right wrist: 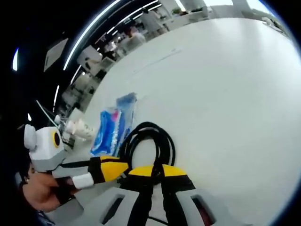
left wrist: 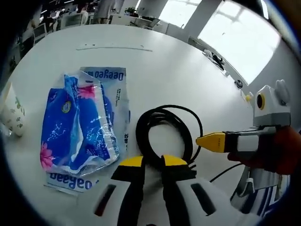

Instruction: Arrange the tabletop items into an orderly group along one side of the table until the central work area is clear of visible clutter.

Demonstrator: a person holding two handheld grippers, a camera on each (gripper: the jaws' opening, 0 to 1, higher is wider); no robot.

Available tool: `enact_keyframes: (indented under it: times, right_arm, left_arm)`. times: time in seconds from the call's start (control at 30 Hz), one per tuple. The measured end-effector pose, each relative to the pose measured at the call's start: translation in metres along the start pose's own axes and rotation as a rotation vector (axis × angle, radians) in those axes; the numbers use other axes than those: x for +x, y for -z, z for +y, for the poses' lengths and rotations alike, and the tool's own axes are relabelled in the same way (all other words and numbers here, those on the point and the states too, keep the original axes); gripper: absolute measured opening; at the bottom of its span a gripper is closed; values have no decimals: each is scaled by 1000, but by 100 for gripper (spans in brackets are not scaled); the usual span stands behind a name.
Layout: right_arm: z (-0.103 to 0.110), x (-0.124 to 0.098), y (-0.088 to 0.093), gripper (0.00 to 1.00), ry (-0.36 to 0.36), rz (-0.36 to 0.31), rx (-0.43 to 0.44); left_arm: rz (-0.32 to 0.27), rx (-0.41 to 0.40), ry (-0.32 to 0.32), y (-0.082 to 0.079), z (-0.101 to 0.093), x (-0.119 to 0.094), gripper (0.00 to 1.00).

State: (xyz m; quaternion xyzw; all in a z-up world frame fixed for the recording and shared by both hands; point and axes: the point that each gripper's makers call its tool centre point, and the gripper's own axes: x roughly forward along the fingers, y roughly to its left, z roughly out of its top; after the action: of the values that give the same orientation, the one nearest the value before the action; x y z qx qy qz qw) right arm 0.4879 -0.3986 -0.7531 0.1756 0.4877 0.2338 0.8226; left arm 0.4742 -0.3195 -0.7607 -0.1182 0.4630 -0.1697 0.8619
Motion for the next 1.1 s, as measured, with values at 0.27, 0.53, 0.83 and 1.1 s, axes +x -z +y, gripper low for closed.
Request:
enact_keyframes:
  times: [0.27, 0.53, 0.83, 1.1]
  right_arm:
    - [-4, -10, 2, 14, 0, 14, 6]
    - [-14, -38, 1, 15, 27, -14, -68]
    - [-26, -73, 11, 18, 61, -53, -229]
    - [-34, -115, 9, 21, 128, -138, -425]
  left_arm:
    - [12, 56, 5, 1, 1, -9, 14]
    - [-47, 137, 13, -9, 2, -33, 15]
    - [-93, 160, 34, -4, 9, -54, 16]
    - [-106, 171, 44, 10, 17, -73, 16]
